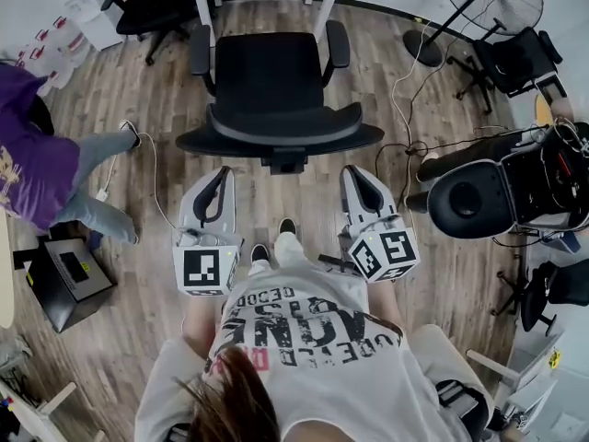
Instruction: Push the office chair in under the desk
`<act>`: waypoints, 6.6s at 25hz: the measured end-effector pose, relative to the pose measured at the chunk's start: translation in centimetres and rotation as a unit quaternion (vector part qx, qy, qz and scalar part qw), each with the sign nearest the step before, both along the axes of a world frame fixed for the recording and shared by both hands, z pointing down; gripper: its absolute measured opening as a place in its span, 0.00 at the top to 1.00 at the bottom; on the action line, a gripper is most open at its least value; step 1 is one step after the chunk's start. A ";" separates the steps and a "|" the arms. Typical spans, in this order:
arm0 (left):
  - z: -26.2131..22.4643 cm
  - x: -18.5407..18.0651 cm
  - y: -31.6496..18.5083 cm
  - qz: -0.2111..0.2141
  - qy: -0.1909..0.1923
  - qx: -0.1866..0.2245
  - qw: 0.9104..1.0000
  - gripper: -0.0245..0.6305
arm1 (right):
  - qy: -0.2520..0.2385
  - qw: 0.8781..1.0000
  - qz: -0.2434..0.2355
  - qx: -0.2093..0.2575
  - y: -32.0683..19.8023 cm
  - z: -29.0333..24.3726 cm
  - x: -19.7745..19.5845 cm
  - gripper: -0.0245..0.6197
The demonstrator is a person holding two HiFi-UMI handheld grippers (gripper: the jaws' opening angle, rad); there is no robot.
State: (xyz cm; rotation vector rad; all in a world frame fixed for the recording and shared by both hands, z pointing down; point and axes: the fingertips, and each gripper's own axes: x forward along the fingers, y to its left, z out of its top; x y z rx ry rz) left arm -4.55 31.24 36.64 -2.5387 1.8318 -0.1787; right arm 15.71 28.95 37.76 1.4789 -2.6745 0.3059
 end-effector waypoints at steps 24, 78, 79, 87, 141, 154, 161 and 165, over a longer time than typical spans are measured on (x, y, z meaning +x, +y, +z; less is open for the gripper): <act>1.8 -1.4 -5.1 -0.062 -0.027 -0.014 0.998 0.94 | -0.001 1.000 0.003 -0.027 -7.7 2.1 4.4 0.92; 16.6 -2.8 -6.5 0.157 -0.442 -0.188 0.863 0.71 | 0.544 0.813 -0.201 0.046 -7.8 14.6 2.6 0.70; 16.7 -2.8 -6.4 0.160 -0.438 -0.189 0.864 0.71 | 0.544 0.814 -0.199 0.046 -7.7 14.7 2.5 0.70; 17.0 -3.3 -6.1 0.178 -0.422 -0.198 0.867 0.70 | 0.534 0.823 -0.189 0.041 -7.5 14.9 2.0 0.70; 17.7 -9.2 -21.6 0.215 -0.422 -0.164 0.865 0.69 | 0.533 0.833 -0.150 0.013 -21.2 15.1 -3.7 0.70; 18.0 -9.2 -26.8 0.202 -0.424 -0.180 0.864 0.69 | 0.522 0.838 -0.158 0.021 -26.2 15.1 -3.7 0.70; 18.3 -9.5 -29.3 0.199 -0.431 -0.208 0.855 0.69 | 0.523 0.836 -0.163 0.028 -28.6 15.3 -4.0 0.70; 18.3 -9.8 -30.7 0.196 -0.430 -0.204 0.857 0.69 | 0.521 0.835 -0.172 0.036 -30.0 15.3 -4.3 0.70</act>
